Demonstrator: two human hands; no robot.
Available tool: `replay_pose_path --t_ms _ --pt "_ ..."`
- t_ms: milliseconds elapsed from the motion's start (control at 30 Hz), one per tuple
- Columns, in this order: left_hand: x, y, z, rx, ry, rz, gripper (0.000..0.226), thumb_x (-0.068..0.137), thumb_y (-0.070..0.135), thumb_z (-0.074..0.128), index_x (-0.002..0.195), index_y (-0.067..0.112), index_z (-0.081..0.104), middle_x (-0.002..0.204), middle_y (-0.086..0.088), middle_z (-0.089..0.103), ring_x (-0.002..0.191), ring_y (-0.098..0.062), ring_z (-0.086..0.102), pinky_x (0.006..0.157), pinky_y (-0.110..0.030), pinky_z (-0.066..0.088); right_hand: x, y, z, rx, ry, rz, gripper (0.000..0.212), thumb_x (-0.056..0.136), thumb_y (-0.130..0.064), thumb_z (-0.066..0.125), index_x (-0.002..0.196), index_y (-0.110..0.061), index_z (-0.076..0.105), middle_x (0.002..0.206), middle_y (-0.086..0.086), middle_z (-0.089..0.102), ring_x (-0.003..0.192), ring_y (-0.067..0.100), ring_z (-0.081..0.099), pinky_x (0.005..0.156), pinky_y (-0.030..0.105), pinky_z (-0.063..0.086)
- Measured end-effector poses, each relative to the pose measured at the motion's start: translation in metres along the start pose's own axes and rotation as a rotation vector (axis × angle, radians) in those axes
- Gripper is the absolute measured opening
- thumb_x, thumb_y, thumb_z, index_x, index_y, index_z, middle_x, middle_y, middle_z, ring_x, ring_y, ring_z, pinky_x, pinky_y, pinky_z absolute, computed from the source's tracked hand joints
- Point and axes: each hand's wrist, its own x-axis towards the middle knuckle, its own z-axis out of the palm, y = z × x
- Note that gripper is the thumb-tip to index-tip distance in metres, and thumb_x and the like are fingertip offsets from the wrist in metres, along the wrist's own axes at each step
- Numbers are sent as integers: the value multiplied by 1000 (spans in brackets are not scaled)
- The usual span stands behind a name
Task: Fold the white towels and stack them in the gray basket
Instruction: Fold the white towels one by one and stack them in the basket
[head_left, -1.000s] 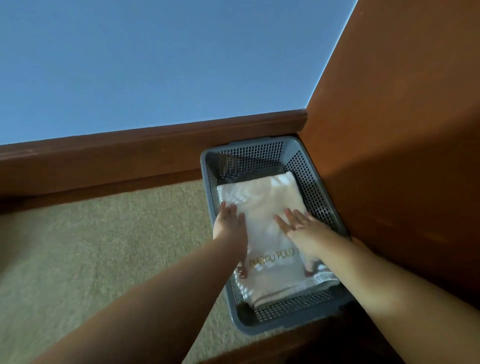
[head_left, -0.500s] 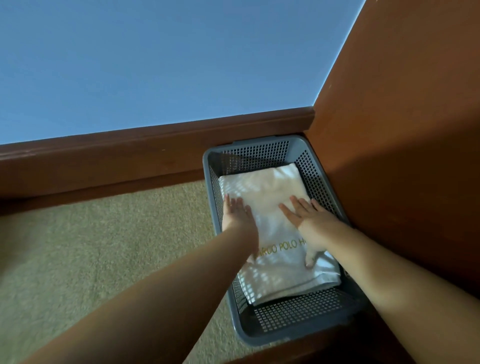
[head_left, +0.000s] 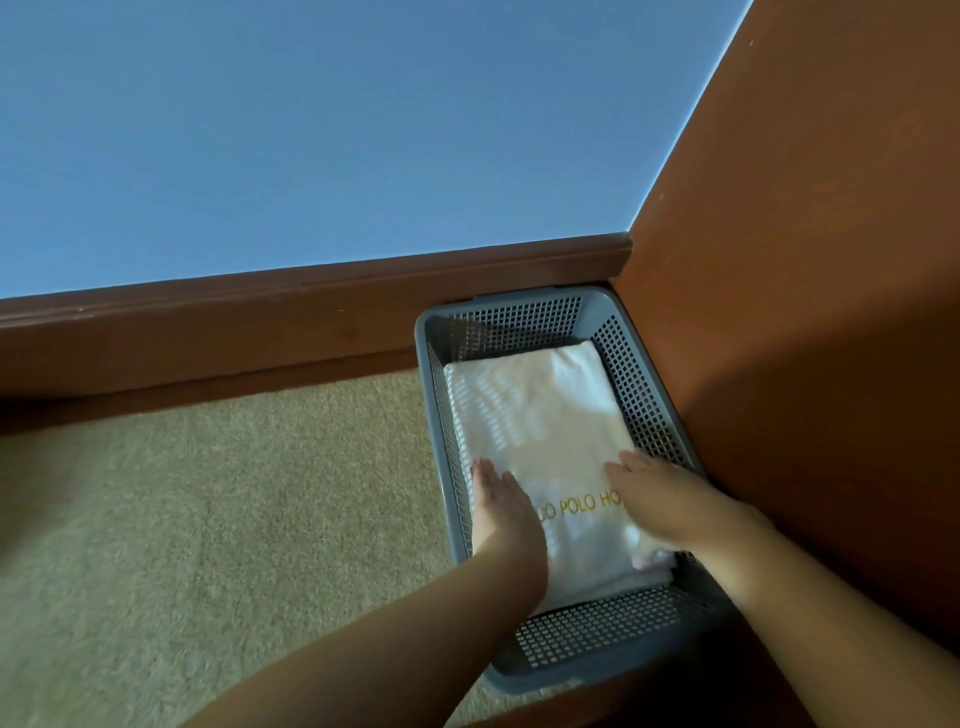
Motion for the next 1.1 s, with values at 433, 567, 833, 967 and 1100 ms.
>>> replay_pose_path --t_ms 433,567,833,967,1100 --pt "-49 27 18 -656 -7 246 43 104 26 37 140 11 56 125 -24 46 121 -45 42 101 -55 40 -63 -39 47 253 -20 51 17 103 -31 44 92 -28 57 107 -1 50 94 15 53 79 29 45" --pt "-69 29 13 -666 6 171 50 108 38 41 152 13 38 146 -18 32 139 -40 26 114 -58 35 -66 -53 49 237 18 30 41 101 -39 46 140 -28 47 132 0 47 125 23 49 99 42 47" --pt "-80 23 16 -501 -102 345 50 104 23 51 153 25 41 141 -27 48 133 -47 41 106 -59 43 -77 -66 35 102 -165 230 48 103 -45 28 132 -20 58 128 7 54 119 28 54 98 45 40" --pt "-94 20 13 -624 6 284 39 107 25 42 141 10 51 131 -23 56 121 -42 51 101 -55 47 -85 -73 32 138 -107 298 46 103 -42 29 131 -20 58 132 8 52 122 30 52 100 45 43" --pt "-128 -10 19 -925 292 142 45 105 46 44 139 18 52 135 -10 53 127 -30 50 99 -47 50 -92 -104 15 184 179 225 33 103 -43 43 129 -28 55 130 0 51 125 25 51 96 41 46"
